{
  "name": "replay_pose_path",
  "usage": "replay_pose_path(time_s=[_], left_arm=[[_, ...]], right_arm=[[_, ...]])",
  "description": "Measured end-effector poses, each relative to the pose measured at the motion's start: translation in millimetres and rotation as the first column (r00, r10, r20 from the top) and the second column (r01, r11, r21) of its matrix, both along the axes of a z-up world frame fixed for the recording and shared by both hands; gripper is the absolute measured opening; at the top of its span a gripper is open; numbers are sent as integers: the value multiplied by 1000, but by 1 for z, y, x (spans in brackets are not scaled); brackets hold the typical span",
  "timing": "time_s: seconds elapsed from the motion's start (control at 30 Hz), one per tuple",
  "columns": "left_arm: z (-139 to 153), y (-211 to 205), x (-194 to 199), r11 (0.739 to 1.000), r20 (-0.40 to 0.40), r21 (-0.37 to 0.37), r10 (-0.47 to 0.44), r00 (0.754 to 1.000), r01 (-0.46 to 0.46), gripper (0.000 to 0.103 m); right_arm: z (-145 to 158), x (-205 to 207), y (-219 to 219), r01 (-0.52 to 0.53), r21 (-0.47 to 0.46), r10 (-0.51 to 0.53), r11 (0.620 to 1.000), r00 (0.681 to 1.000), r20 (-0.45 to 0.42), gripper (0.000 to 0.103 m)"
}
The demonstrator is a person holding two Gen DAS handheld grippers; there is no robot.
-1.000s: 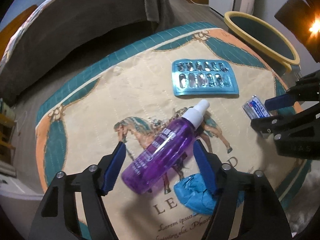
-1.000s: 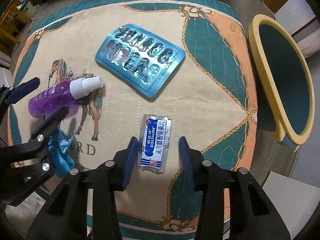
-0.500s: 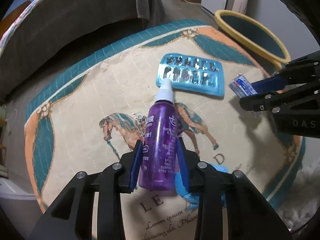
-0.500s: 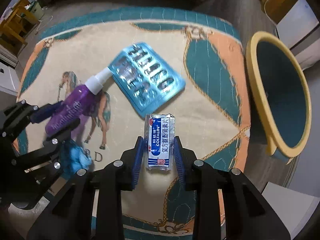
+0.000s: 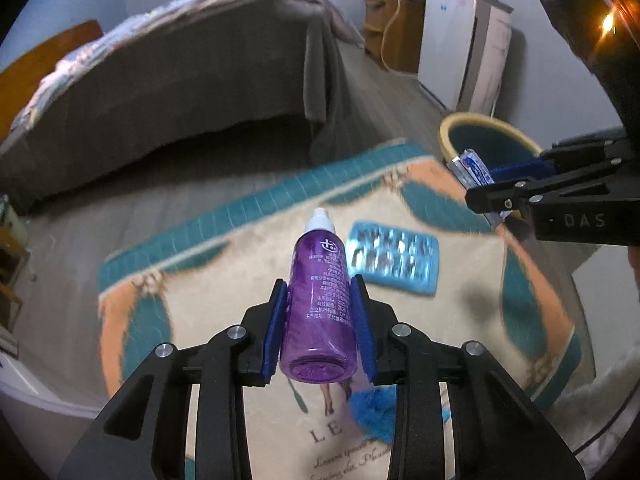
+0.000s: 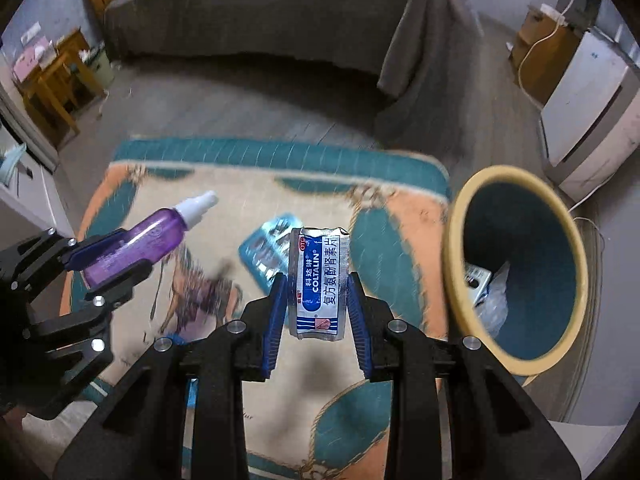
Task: Collect trash
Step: 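Carry the medicine packet over the bin with the right tool while the left tool carries the bottle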
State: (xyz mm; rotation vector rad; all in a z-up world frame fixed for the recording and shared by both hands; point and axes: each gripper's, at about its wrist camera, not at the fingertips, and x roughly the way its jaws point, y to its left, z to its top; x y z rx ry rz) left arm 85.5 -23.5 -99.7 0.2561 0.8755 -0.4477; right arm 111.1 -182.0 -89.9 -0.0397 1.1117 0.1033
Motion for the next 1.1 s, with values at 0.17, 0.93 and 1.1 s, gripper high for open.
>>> replay_pose_path(time_s=[0.17,0.93,1.1], left_arm=[[25,-8,3,1000,54,-14,13,998,-13,34],[65,-98,-18,990,133,-72,-112,985,123,34],[57,-121,-20,986,121,-62,-145,982,154,34]], right_arm=[[20,-1,-23,35,22,-36,999,998,56,30],[41,-13,-124,167,23,-169,986,972,161,30],[34,-18,-153,219,45,-223,975,965,140,30]])
